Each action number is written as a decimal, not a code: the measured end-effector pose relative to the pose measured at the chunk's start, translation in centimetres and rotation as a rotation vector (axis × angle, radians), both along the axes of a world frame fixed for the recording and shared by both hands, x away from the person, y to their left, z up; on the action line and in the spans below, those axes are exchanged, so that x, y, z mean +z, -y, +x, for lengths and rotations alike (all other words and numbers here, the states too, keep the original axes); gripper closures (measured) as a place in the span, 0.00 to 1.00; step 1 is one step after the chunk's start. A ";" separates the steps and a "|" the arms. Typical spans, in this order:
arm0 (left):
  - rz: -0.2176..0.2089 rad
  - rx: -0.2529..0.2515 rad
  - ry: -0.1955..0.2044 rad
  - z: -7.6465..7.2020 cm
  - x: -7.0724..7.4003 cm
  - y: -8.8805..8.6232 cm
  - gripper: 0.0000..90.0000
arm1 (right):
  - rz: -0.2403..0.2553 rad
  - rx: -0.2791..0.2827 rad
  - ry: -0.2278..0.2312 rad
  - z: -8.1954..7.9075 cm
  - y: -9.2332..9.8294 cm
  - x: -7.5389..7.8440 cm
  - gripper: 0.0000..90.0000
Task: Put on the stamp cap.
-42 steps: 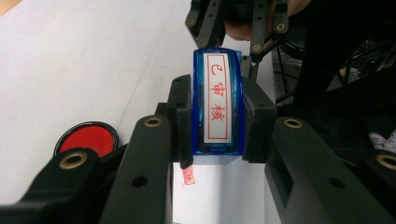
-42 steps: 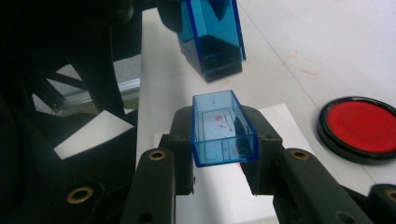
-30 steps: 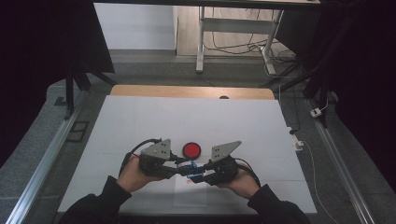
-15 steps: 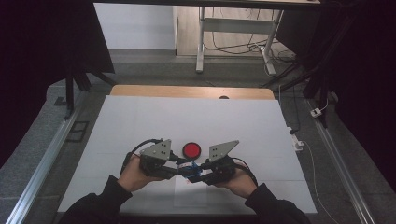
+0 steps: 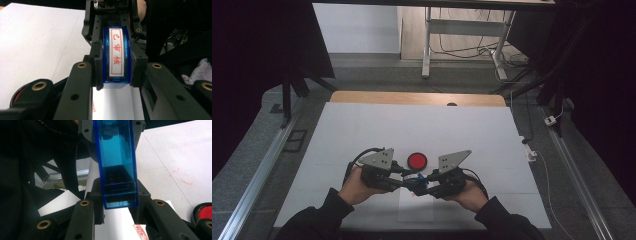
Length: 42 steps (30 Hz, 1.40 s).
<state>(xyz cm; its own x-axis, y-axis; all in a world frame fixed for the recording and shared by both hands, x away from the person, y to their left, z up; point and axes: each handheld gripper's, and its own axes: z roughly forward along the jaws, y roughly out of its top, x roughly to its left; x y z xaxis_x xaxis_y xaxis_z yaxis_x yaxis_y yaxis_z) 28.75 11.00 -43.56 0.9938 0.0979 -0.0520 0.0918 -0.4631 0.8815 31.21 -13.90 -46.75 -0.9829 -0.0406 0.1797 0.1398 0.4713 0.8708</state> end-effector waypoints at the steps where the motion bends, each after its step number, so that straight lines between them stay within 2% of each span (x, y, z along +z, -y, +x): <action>1: 0.003 0.000 0.001 0.0 0.0 0.0 0.77 | -0.002 0.001 -0.001 0.0 0.0 0.0 0.76; 9: 0.014 0.013 0.012 0.0 0.1 0.1 0.77 | 0.005 -0.019 0.000 0.0 0.0 -0.1 0.74; 15: 0.025 0.029 0.018 -0.1 0.2 0.1 0.77 | -0.006 -0.058 0.012 -0.2 0.0 0.1 0.66; 18: 0.022 0.035 0.018 -0.1 0.3 0.0 0.77 | -0.009 -0.068 0.004 -0.2 0.1 0.1 0.63; 30: 0.012 0.064 0.008 -0.1 0.6 -0.4 0.77 | -0.059 -0.136 0.004 -0.4 0.4 0.4 0.55; 42: 0.014 0.086 0.009 0.0 0.8 -0.8 0.77 | -0.090 -0.200 0.040 -1.0 0.7 0.9 0.44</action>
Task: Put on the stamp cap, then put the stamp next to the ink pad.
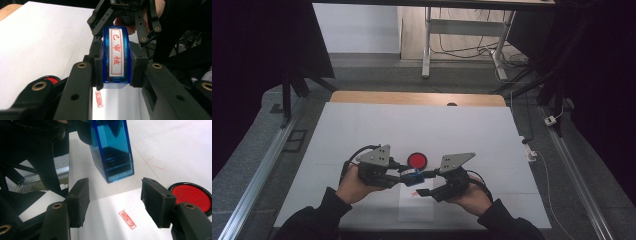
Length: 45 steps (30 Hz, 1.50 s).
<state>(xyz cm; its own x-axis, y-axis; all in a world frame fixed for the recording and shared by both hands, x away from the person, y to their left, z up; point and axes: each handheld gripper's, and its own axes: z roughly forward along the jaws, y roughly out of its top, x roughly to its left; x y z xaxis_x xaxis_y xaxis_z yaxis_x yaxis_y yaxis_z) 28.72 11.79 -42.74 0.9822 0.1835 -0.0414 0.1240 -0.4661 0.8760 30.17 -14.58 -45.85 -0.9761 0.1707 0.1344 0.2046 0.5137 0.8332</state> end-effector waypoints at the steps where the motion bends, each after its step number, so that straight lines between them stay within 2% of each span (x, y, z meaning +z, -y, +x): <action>1: 0.004 0.000 0.002 0.0 0.0 -0.1 0.77 | -0.004 -0.006 0.004 0.0 0.1 0.0 0.43; 7: 0.007 0.015 0.005 0.0 0.1 -0.2 0.77 | -0.017 -0.043 0.010 -0.2 0.5 0.3 0.39; 13: 0.013 0.032 0.004 0.1 0.1 -0.5 0.77 | -0.041 -0.077 0.037 -0.5 1.1 0.5 0.34; 26: 0.021 0.069 0.000 0.3 0.2 -1.1 0.77 | -0.047 -0.150 0.027 -1.1 2.4 0.9 0.26; 30: 0.025 0.089 0.002 0.4 0.2 -1.4 0.77 | -0.070 -0.169 0.042 -1.3 2.9 0.9 0.22; 35: 0.031 0.123 -0.002 0.7 0.2 -1.9 0.77 | -0.088 -0.204 0.037 -1.6 3.5 0.8 0.18; 40: 0.038 0.143 -0.005 0.9 0.1 -2.2 0.77 | -0.112 -0.252 0.046 -1.8 4.1 0.7 0.13; 45: 0.053 0.168 -0.001 1.1 0.0 -2.5 0.77 | -0.133 -0.287 0.032 -1.9 4.8 0.5 0.10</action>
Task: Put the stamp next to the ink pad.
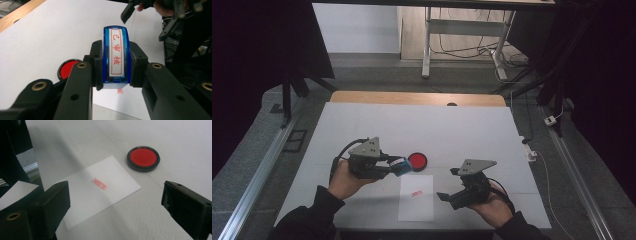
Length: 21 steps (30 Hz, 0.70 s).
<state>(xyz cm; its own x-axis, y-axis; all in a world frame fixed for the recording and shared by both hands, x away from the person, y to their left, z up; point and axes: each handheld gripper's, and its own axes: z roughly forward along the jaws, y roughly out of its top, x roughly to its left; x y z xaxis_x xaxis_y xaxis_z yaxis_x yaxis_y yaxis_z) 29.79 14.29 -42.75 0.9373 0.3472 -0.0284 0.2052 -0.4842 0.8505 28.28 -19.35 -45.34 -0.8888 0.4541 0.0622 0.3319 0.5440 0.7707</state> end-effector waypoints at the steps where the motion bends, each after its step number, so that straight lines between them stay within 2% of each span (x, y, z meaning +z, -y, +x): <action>1: 0.004 0.005 -0.001 0.1 0.0 -0.1 0.77 | -0.003 -0.007 0.003 -0.1 0.2 0.0 0.10; 4: 0.011 0.024 -0.008 0.3 -0.2 -0.3 0.77 | -0.008 -0.032 0.017 -0.2 0.7 0.0 0.06; 13: 0.042 0.079 -0.015 0.8 -0.5 -1.0 0.77 | -0.016 -0.140 0.018 -0.6 2.6 -0.3 0.00; 18: 0.061 0.114 -0.025 1.1 -0.8 -1.4 0.77 | -0.032 -0.206 0.028 -0.8 3.8 -0.4 0.00; 21: 0.074 0.132 -0.030 1.3 -1.0 -1.6 0.77 | -0.042 -0.226 0.027 -1.0 4.6 -0.6 0.00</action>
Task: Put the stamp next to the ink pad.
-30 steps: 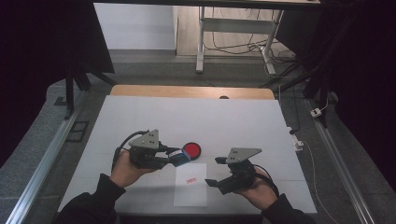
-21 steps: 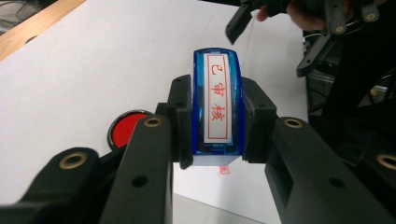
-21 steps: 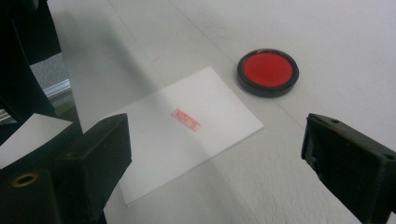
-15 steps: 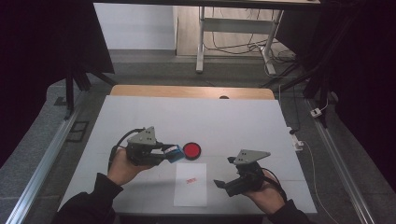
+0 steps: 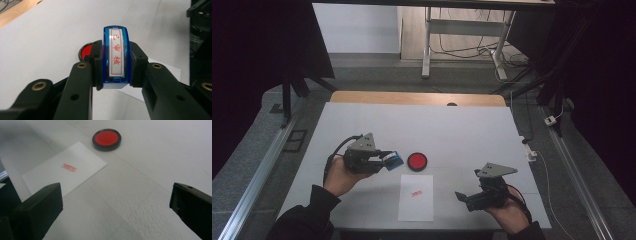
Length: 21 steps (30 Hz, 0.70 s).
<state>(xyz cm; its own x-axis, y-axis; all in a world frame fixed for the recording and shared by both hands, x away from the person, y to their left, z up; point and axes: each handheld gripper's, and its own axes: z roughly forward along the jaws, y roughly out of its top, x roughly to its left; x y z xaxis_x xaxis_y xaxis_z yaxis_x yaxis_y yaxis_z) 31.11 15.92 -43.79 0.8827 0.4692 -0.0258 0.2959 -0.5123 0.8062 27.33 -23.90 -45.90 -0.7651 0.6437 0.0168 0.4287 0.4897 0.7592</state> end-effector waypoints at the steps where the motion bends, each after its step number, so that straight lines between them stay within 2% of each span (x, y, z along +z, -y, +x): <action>1: 0.003 0.007 -0.001 0.1 -0.1 -0.1 0.77 | -0.002 -0.006 0.006 -0.1 0.2 0.0 0.00; 7: 0.031 0.047 -0.007 0.5 -0.5 -0.7 0.77 | -0.021 -0.047 -0.002 -0.4 1.5 -0.2 0.00; 19: 0.067 0.123 -0.030 1.4 -1.5 -2.1 0.77 | 0.008 -0.129 -0.038 -1.1 3.3 -0.2 0.00; 21: 0.073 0.135 -0.034 1.6 -1.7 -2.3 0.77 | 0.017 -0.142 -0.032 -1.2 3.6 -0.1 0.00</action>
